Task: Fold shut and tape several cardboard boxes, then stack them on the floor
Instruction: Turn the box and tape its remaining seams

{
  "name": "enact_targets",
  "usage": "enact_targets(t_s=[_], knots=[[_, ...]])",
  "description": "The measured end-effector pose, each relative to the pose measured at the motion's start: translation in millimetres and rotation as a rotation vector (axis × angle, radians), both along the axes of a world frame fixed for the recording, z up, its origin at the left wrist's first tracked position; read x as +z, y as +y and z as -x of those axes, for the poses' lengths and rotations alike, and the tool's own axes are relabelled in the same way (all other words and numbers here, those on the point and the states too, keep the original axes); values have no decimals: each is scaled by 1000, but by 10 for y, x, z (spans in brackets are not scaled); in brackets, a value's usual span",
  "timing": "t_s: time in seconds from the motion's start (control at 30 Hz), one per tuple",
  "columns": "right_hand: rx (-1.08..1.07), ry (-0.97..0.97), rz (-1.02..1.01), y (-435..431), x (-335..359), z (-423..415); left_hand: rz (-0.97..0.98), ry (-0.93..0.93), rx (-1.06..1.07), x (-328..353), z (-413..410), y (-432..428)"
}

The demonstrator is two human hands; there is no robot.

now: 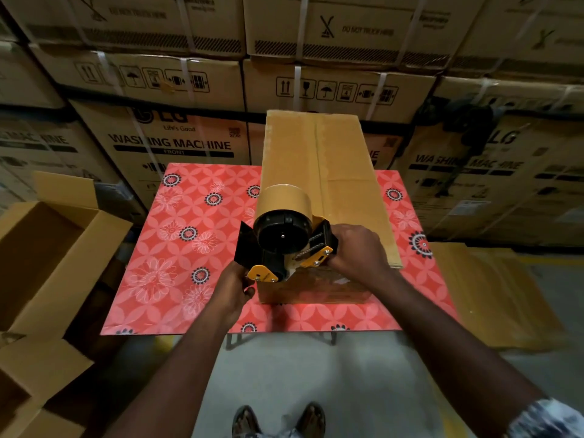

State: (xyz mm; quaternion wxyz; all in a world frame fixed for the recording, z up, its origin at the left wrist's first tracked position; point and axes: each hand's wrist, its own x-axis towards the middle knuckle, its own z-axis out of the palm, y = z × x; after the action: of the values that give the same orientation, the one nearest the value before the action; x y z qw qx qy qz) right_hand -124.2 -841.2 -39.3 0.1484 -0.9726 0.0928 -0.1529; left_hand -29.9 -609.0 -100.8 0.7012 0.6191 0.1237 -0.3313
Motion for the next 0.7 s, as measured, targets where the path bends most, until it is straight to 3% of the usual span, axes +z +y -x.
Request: enact_targets(t_s=[0.13,0.27,0.7], knots=[[-19,43,-33,-11,7,3,-143,-89,-23,-74,-20,57],[-19,79,-12,-22,1,-7,-7,-202,12,70,-61,46],[60,83,1,-53,24,27,-204,-534,-52,107,-63,64]])
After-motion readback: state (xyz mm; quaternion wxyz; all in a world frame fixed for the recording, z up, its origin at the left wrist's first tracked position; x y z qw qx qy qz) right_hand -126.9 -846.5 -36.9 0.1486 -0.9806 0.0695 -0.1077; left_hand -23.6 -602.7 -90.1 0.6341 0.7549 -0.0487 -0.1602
